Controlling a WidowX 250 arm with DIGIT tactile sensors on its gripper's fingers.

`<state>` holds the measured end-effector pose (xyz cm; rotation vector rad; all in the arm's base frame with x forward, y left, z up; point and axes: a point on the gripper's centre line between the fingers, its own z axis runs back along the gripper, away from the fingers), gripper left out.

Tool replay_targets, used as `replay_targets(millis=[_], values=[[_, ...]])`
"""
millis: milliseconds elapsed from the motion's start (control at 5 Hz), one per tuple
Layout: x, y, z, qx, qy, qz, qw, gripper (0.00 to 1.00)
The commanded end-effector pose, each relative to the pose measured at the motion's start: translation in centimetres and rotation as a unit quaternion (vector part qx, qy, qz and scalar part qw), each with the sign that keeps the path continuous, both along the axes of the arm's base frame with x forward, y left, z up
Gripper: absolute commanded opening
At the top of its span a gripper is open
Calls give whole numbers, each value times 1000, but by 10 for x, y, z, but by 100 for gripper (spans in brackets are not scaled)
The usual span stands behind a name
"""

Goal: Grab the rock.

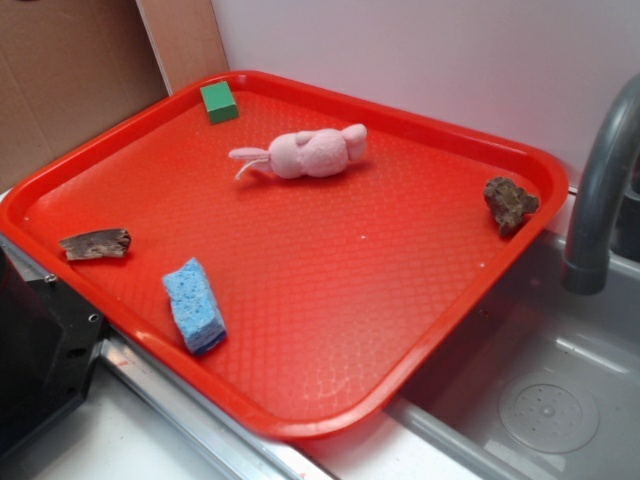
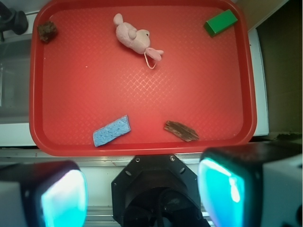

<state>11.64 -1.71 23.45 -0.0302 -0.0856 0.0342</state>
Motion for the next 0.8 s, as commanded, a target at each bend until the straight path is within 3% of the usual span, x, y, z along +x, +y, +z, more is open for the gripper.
replay_targets(millis=[0,200,400,600], values=[[0,0,0,0,0,0,1000,100],[50,-16,-41,43,0,-119,992,100],[97,-52,-55,25,-55,-240,969,100],[139,-87,-80,46,-73,-340,937,100]])
